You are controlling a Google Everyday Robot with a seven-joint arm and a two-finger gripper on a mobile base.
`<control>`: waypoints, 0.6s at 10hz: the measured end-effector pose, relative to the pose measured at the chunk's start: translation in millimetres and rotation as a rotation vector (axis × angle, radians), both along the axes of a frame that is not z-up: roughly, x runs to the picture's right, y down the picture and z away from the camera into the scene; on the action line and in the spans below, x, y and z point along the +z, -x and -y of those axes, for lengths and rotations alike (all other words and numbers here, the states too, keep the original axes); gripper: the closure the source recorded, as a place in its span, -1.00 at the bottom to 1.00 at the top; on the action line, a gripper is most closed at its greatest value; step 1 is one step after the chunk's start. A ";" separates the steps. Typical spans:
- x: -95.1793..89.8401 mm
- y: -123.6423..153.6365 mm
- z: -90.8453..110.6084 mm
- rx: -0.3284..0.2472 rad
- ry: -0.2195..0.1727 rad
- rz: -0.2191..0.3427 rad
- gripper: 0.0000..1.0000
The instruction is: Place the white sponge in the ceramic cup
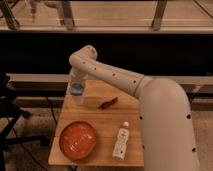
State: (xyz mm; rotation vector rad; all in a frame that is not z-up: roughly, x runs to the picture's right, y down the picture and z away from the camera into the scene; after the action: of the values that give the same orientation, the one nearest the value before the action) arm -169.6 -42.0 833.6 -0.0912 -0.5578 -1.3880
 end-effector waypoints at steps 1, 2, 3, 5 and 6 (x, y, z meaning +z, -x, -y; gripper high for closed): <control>0.7 -1.1 0.6 0.001 0.000 -0.005 -0.41; 1.0 0.1 0.2 0.001 0.005 -0.006 -0.57; 1.4 1.0 -0.3 0.002 0.012 -0.006 -0.60; 2.5 0.4 -0.2 -0.001 0.025 -0.004 -0.60; 3.0 1.1 -0.6 -0.003 0.031 -0.002 -0.60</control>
State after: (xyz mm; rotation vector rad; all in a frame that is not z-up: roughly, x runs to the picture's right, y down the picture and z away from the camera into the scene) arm -170.7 -41.4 836.6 -0.1185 -0.5774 -1.3825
